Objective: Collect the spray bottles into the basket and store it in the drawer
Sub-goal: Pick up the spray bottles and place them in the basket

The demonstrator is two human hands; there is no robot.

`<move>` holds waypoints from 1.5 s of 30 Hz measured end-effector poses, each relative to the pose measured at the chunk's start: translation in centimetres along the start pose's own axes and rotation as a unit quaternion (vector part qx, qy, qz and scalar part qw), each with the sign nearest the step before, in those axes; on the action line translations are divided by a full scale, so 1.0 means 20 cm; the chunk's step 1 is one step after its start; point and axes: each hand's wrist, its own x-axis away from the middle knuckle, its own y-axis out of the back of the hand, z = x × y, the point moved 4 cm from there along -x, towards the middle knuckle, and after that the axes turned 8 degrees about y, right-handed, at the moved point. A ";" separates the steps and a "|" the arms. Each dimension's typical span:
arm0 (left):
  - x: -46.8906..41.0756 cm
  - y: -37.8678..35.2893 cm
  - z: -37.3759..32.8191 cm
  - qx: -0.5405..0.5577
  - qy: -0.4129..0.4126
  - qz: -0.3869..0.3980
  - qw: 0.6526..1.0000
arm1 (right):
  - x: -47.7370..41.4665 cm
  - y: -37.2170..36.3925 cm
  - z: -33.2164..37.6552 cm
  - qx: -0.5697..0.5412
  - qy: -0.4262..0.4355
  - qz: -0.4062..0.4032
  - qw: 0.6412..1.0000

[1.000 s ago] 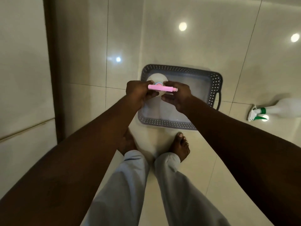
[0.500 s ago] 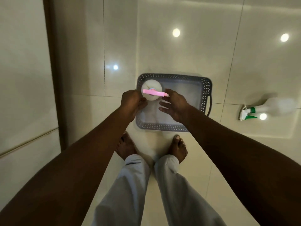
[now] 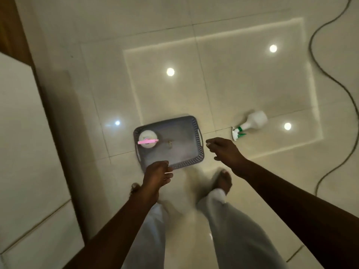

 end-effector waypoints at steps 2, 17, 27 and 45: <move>0.06 -0.16 0.01 0.008 -0.012 0.012 1.000 | 0.02 0.20 -0.01 0.078 0.044 0.004 0.996; -0.24 -1.90 0.26 0.117 0.086 0.046 0.988 | -0.79 1.33 -0.57 0.289 0.138 0.016 0.947; -0.73 -2.58 0.14 0.263 0.139 0.123 0.947 | -1.44 1.40 -0.77 0.345 0.124 0.104 0.925; -0.70 -2.49 0.19 0.307 0.078 0.076 0.946 | -1.15 1.35 -0.98 0.204 0.129 0.027 0.970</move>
